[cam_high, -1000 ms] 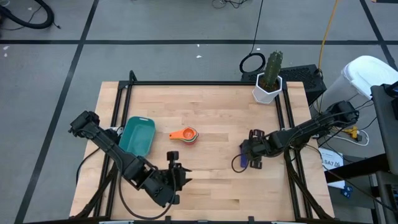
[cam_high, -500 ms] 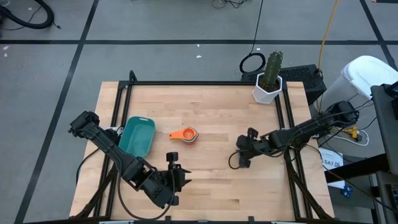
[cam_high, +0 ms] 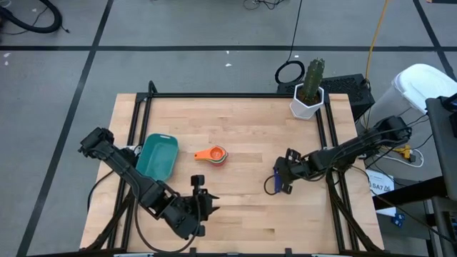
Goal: Nest measuring cups in basket
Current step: Stack the dark blue measuring cup into the orange measuring cup
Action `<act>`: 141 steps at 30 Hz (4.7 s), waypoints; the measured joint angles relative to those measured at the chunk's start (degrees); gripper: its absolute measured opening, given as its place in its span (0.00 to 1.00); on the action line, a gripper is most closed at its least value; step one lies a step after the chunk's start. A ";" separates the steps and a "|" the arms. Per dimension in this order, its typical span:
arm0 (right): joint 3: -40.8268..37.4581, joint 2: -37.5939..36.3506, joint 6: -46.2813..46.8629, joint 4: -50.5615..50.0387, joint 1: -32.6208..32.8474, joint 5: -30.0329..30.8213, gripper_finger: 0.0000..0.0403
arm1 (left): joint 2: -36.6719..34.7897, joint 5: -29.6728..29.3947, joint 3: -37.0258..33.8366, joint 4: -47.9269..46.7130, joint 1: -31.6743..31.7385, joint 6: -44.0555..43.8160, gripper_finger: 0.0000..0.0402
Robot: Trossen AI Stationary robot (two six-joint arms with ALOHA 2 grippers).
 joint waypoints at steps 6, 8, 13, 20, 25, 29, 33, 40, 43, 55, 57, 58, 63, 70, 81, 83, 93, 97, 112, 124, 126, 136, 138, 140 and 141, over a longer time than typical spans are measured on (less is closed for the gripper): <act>-5.60 2.78 6.03 11.26 0.24 -0.72 0.15 | 0.00 0.00 0.00 -0.03 -0.76 -0.15 0.34; -6.22 3.36 7.46 14.72 0.22 -0.27 0.12 | 0.02 0.00 0.00 -0.17 -0.84 -0.15 0.34; -6.47 3.91 14.06 22.04 -0.17 10.10 0.04 | 0.02 -0.01 0.00 -0.17 -0.84 -0.15 0.34; -6.60 3.94 14.98 32.81 -1.54 20.77 0.01 | 0.02 -0.04 0.00 0.08 -0.80 0.15 0.34; -6.51 2.59 8.52 44.77 -1.58 20.71 0.00 | 0.02 -0.04 0.00 0.24 -0.80 0.22 0.34; -6.47 -1.44 -9.59 45.05 -2.22 14.50 0.00 | 0.02 -0.04 0.00 0.40 -0.62 -0.19 0.34; -4.66 -5.82 -20.64 29.20 -2.23 6.54 0.00 | 0.02 -0.04 0.00 0.26 -0.61 -0.19 0.34; 0.73 -5.24 -29.12 0.48 -2.25 5.58 0.06 | 0.02 -0.02 0.00 0.20 -0.39 0.09 0.34; 1.31 -4.66 -34.48 0.84 -2.72 5.69 0.16 | 0.02 -0.04 0.00 0.19 -0.18 0.09 0.34; 2.21 1.90 -40.15 -5.47 -12.63 2.04 0.59 | 0.02 -0.05 0.00 -2.01 -0.50 -1.66 0.34; 2.21 3.12 -40.08 -5.62 -13.18 1.27 0.60 | 0.02 -0.06 0.00 -2.28 -0.76 -1.89 0.34; 2.21 3.46 -40.57 -5.60 -13.16 0.95 0.59 | 0.02 -0.05 0.00 -2.43 -0.86 -2.11 0.34; 2.19 3.90 -41.41 -3.70 -12.87 1.17 0.53 | 0.02 -0.02 0.00 -2.75 -1.47 -2.86 0.34; 2.19 3.90 -39.86 -0.92 -12.87 1.17 0.36 | 0.02 -0.02 0.00 -2.82 -1.87 -3.32 0.34; 2.41 3.81 -33.96 -5.61 -12.98 1.52 0.01 | 0.02 -0.02 0.00 -3.89 -1.82 -3.32 0.34; 4.08 3.92 -32.96 -3.40 -12.62 2.21 0.01 | 0.02 -0.07 0.00 -4.08 -1.82 -3.29 0.34; 29.45 12.07 -38.07 3.77 -10.93 5.17 0.00 | 0.02 -5.79 0.00 -13.90 -3.19 -6.67 0.34; 40.88 20.55 -39.83 0.18 -10.93 1.93 0.00 | -0.90 -12.60 0.00 -18.47 -6.29 -12.39 0.34; 58.01 36.96 -43.02 -5.57 -14.53 -4.06 0.00 | -7.69 -28.24 0.02 -21.62 -18.31 -15.73 0.34; 57.91 38.81 -42.61 -2.23 -16.48 -9.37 0.00 | -8.28 -29.55 0.02 -21.70 -18.15 -13.29 0.34; 57.88 39.04 -42.63 -2.55 -16.40 -9.37 0.00 | -8.28 -29.59 0.02 -21.73 -17.94 -13.20 0.34; 57.88 39.57 -42.41 1.42 -16.39 -9.39 0.22 | -8.28 -29.49 0.02 -21.68 -17.93 -13.86 0.34; 57.88 39.59 -42.17 1.36 -16.39 -9.31 0.28 | -8.28 -29.46 0.02 -21.68 -18.11 -13.92 0.34; 57.88 39.58 -42.17 1.31 -16.43 -8.93 0.34 | -8.28 -29.44 0.02 -21.68 -18.26 -14.20 0.34; 57.88 39.57 -42.16 1.31 -16.44 -8.55 0.37 | -8.28 -29.43 0.02 -21.68 -18.26 -14.52 0.34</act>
